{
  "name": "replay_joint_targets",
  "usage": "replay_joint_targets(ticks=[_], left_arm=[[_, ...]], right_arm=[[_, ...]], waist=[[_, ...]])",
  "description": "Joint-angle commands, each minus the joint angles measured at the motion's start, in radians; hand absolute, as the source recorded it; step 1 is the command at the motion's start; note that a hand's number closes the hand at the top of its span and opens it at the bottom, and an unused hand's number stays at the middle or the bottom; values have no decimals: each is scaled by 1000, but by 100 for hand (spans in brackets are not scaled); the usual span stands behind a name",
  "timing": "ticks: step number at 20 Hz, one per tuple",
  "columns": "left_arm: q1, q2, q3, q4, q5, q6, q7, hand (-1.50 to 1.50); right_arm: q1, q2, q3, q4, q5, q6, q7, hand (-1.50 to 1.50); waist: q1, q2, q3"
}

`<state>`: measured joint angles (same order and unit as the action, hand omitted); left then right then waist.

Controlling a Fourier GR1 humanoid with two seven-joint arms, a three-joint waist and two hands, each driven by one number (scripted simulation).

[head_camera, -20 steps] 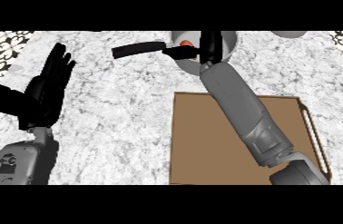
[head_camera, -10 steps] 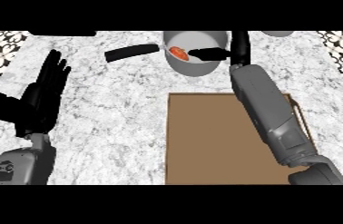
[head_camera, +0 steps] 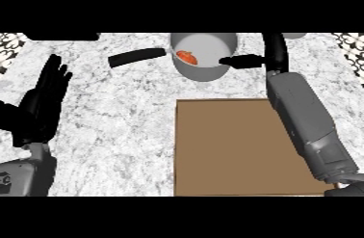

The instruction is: Pick the squash from the tray and place it in the pot

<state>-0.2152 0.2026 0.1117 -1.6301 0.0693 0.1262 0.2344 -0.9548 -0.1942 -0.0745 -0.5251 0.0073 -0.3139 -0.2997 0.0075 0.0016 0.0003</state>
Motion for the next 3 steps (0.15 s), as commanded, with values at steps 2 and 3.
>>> replay_joint_targets(ticks=[2, 3], left_arm=[[46, -31, -17, -21, -19, 6, -27, 0], [13, -21, 4, 7, -17, 12, -26, 0]], right_arm=[[55, -46, -7, -47, 3, 61, 21, -150], [-1, -51, -26, 1, -5, 80, 31, -150]], waist=[[-2, -1, 0], [3, 1, 0]])
